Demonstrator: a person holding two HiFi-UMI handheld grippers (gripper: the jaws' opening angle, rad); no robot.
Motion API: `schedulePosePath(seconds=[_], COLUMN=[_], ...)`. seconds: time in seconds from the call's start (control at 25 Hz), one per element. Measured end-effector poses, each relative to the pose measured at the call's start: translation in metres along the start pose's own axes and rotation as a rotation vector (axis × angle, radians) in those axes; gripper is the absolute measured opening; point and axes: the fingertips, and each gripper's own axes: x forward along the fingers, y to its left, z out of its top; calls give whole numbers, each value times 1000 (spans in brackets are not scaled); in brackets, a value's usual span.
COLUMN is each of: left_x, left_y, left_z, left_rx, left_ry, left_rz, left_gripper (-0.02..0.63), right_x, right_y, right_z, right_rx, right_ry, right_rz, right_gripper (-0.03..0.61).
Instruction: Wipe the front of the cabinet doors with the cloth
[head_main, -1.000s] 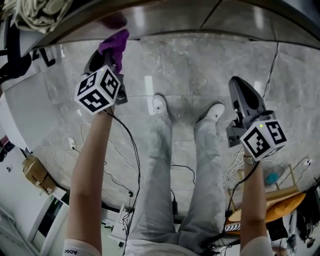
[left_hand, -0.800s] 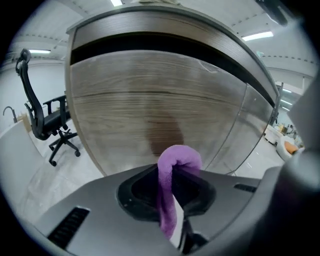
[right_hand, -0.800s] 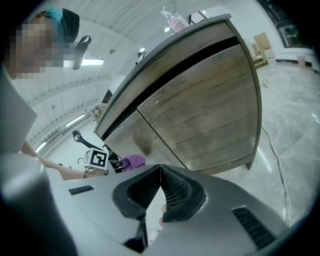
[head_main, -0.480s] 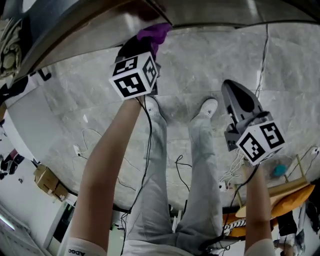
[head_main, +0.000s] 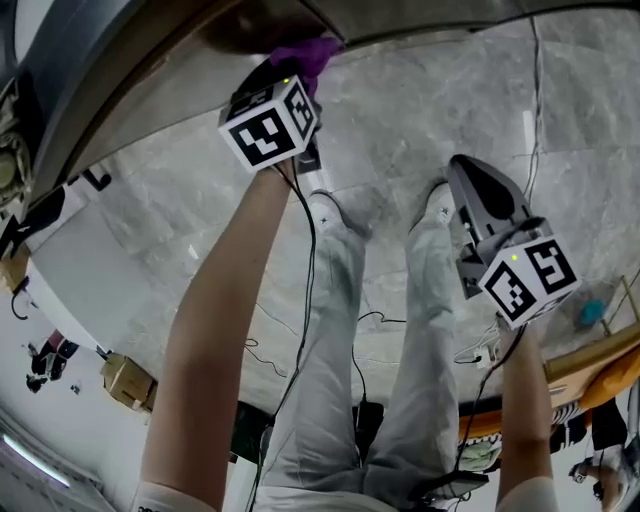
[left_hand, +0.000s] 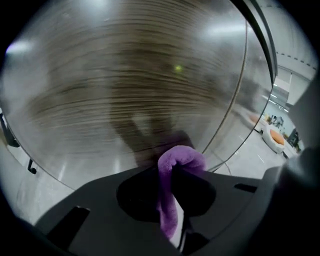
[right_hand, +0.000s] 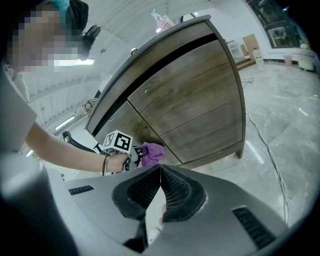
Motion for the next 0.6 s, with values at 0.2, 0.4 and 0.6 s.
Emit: schedulePosePath(seconds=[0.2, 0.4, 0.6], left_x=[-7, -16, -29], left_y=[61, 124, 185], left_z=[-18, -33, -47], left_rx=[46, 81, 40], left_ry=[54, 100, 118], left_rz=[-3, -6, 70], left_gripper=[54, 54, 52], right_x=[34, 74, 104], right_y=[35, 75, 105], right_z=[-1, -2, -10], right_rx=[-17, -14, -14], right_ry=[-12, -18, -6], right_rz=[3, 19, 63], right_gripper=[26, 26, 26])
